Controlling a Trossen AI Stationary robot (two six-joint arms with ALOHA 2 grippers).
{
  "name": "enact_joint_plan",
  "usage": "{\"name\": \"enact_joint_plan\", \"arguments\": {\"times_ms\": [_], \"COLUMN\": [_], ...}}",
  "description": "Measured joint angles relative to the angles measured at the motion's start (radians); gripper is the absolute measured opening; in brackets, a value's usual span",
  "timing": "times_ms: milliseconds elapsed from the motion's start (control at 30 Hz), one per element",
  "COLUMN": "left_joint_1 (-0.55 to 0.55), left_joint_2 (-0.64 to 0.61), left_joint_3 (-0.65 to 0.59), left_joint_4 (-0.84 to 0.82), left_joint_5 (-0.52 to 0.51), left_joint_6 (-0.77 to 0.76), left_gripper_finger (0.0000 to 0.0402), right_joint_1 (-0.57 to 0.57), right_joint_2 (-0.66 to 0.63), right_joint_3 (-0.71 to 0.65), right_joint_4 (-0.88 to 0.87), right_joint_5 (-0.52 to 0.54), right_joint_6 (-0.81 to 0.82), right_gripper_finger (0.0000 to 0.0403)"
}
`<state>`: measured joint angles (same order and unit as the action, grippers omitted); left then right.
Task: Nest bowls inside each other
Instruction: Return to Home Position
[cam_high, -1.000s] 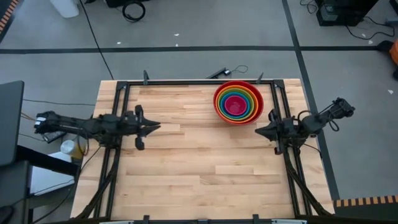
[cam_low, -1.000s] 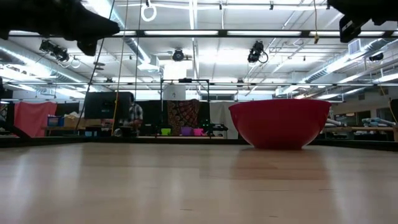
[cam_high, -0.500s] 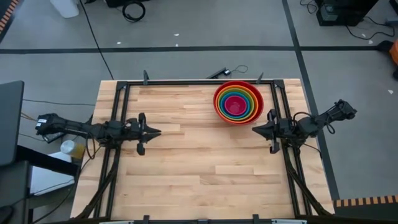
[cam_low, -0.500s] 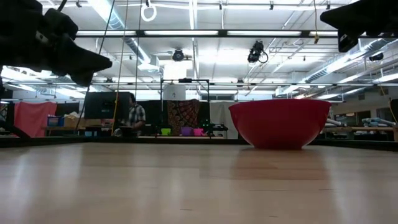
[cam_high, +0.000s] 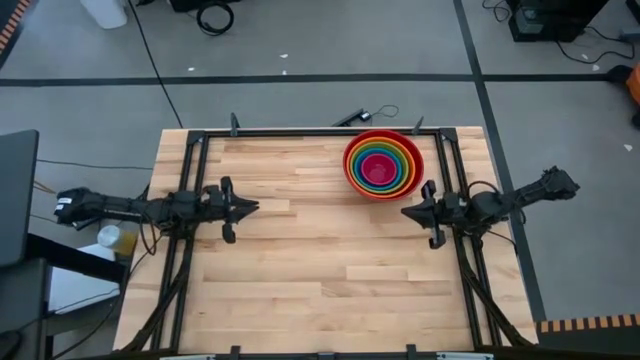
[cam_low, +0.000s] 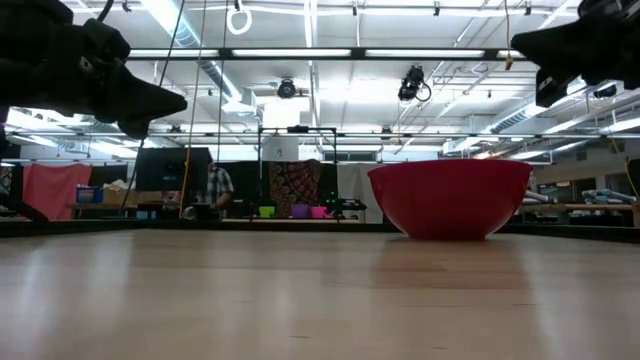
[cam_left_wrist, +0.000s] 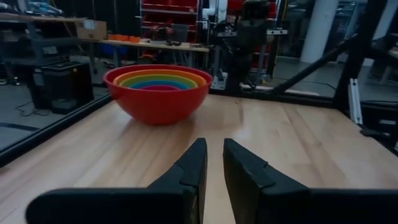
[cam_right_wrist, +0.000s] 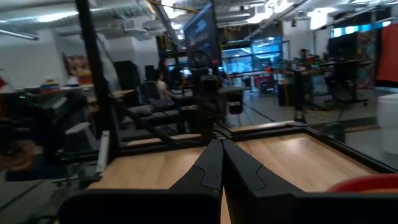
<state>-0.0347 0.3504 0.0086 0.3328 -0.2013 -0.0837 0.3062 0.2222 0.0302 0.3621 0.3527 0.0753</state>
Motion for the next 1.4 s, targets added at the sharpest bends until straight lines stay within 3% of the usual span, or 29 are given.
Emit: {"name": "enact_joint_plan", "arguments": {"times_ms": [200,500,667,800,1067,1233,1400], "left_joint_1": [0.044,0.064,0.037,0.006,-0.025,-0.038,-0.044], "left_joint_2": [-0.007,-0.013,-0.036,-0.095,-0.353,-0.335,-0.348], "left_joint_3": [0.002,0.005,0.047,0.126,0.148,0.154,0.109], "left_joint_4": [-0.008,0.015,-0.042,-0.229,-0.423,-0.444,-0.4], "left_joint_5": [0.086,0.092,0.161,0.164,0.146,0.133,0.053], "left_joint_6": [0.006,-0.069,-0.078,-0.022,0.024,-0.015,-0.005], "left_gripper_finger": [0.0055,0.0055,0.0055,0.0055,0.0055,0.0055,0.0055], "right_joint_1": [-0.11,-0.247,-0.256,-0.256,-0.256,-0.255,-0.255], "right_joint_2": [0.0,0.007,0.004,0.003,0.003,0.007,0.011], "right_joint_3": [-0.006,-0.024,0.004,0.071,0.094,0.094,0.049], "right_joint_4": [-0.043,-0.11,-0.135,-0.267,-0.324,-0.345,-0.268], "right_joint_5": [-0.074,-0.158,-0.196,-0.199,-0.199,-0.196,-0.193], "right_joint_6": [0.002,0.134,0.134,0.114,0.139,0.157,0.158], "right_gripper_finger": [0.0012,0.0012,0.0012,0.0012,0.0012,0.0012,0.0012]}}
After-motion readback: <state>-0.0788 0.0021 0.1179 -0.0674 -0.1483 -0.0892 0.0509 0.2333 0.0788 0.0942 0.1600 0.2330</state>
